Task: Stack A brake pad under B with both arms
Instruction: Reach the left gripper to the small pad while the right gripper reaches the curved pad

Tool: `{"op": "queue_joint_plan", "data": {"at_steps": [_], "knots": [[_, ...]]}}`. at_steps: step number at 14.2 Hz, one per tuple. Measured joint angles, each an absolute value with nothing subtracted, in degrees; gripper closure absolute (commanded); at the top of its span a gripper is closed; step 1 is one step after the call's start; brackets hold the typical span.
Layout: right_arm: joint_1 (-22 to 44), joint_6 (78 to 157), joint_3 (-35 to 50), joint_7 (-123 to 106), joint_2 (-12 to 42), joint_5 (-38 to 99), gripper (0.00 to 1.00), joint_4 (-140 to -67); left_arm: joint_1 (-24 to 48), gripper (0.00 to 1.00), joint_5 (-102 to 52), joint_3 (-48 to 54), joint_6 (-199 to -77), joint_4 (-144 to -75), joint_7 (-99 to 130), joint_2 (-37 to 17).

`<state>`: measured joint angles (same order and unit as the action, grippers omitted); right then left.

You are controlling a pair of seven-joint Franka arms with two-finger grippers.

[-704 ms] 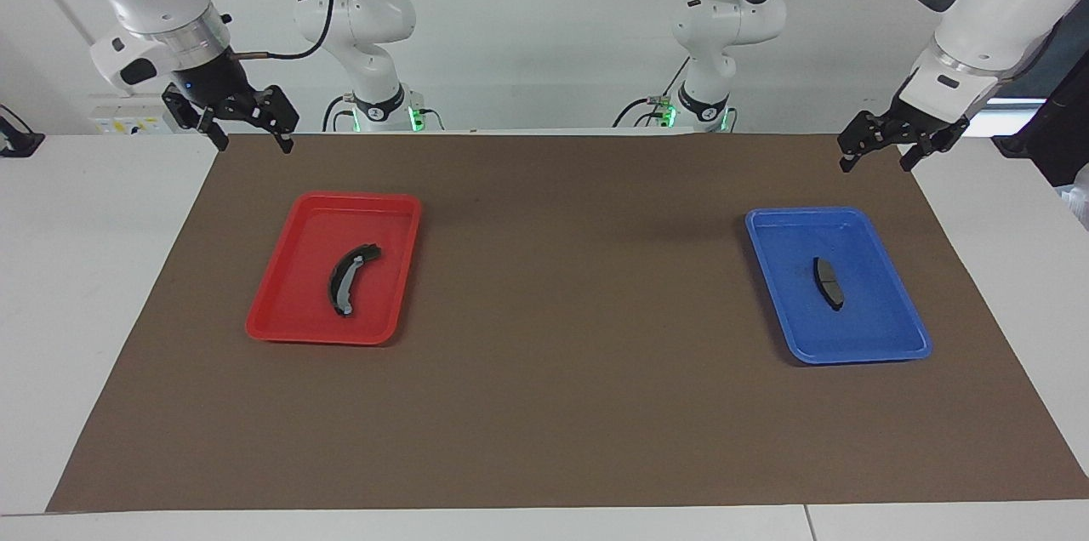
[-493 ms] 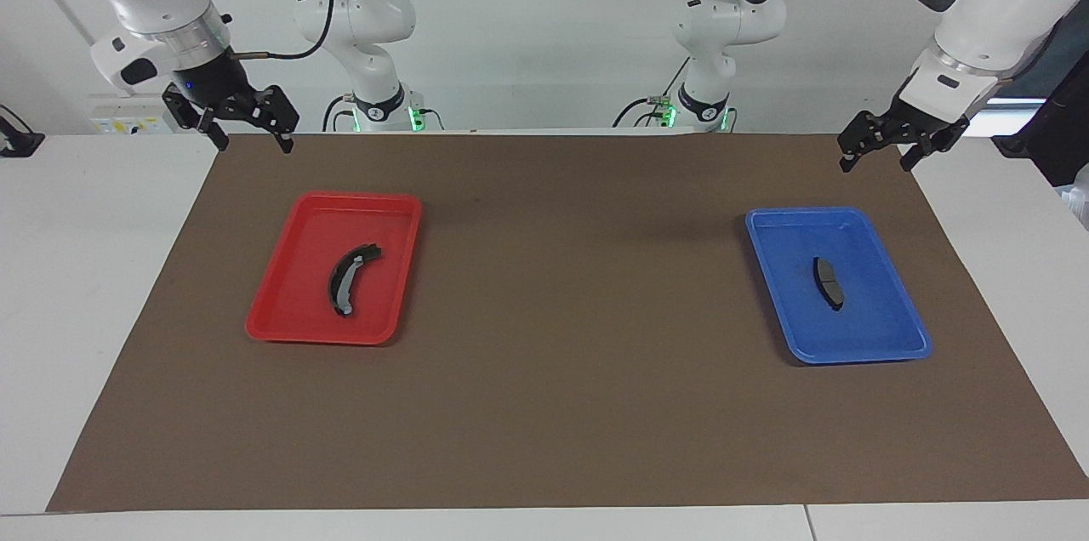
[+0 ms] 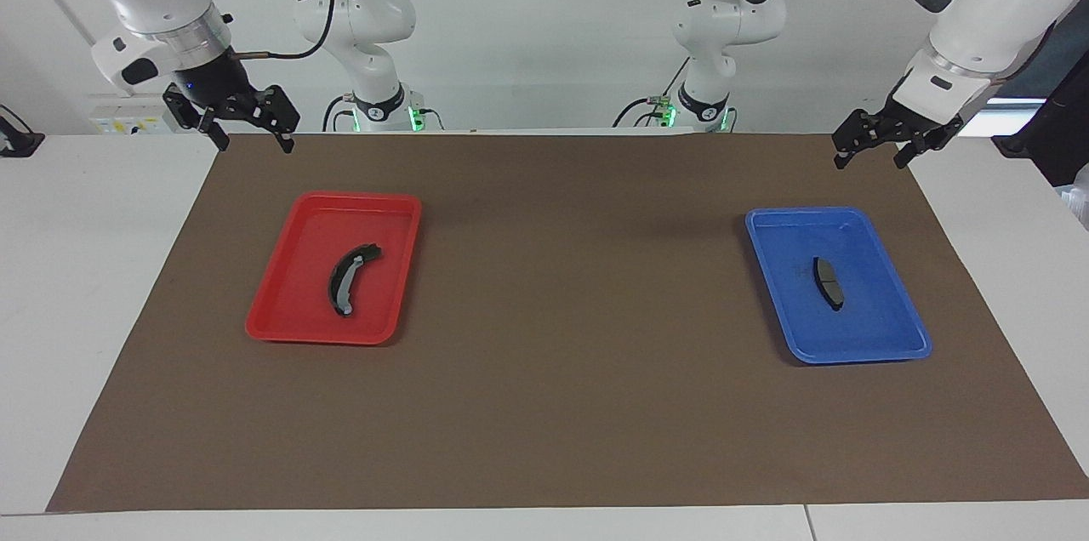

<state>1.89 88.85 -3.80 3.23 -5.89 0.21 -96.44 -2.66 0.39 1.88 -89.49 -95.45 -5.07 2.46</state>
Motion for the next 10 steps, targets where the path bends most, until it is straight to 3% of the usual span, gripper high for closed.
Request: {"op": "queue_joint_plan", "data": {"at_steps": [3, 6, 10], "knots": [[1.90, 89.08, -3.66, 3.23, -5.89, 0.21, 0.00, -96.46, -3.33, 0.00, 0.39, 1.66, -94.02, -97.52, -5.07, 2.71], [1.90, 93.37, -3.55, 3.23, -5.79, 0.23, 0.00, -98.23, -5.21, 0.00, 0.40, 1.53, -102.27, -104.29, -5.56, 3.34], [3.00, 105.06, -3.09, 3.36, -4.76, 0.28, 0.00, -107.71, -7.09, 0.00, 0.40, 1.40, -114.58, -114.43, -6.84, 2.35]]}}
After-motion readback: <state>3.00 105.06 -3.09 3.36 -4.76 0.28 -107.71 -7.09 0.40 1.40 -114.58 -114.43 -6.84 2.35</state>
